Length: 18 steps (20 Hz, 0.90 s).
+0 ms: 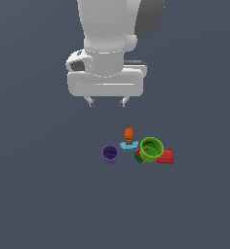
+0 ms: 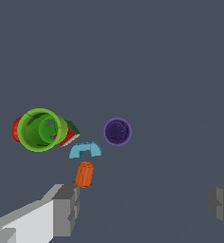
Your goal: Pick up a designated object from a clutter of objects.
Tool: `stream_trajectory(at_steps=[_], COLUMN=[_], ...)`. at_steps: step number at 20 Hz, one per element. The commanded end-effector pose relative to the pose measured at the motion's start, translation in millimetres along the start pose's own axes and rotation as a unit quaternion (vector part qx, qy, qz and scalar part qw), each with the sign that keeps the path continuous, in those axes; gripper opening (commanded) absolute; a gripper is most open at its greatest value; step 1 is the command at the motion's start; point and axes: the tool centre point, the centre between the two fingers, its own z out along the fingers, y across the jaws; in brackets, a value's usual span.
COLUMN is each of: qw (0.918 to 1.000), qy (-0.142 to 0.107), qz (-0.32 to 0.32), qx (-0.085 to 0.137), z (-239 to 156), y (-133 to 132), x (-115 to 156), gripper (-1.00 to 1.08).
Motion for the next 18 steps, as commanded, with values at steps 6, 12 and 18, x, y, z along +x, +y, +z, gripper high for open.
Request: stream_trajectory(at_steps=[6,12,18], qw=[1.0000,1.0000,0.9999], qy=[0.003,0.004,-0.011], qz=[-0.007,-0.008,0.005], qx=[-0.002,-0.002,0.002], z=[-5,-6,9], y=[-3,-4,-15], x=[1,1,7], gripper=[0.28,0.28,0.28])
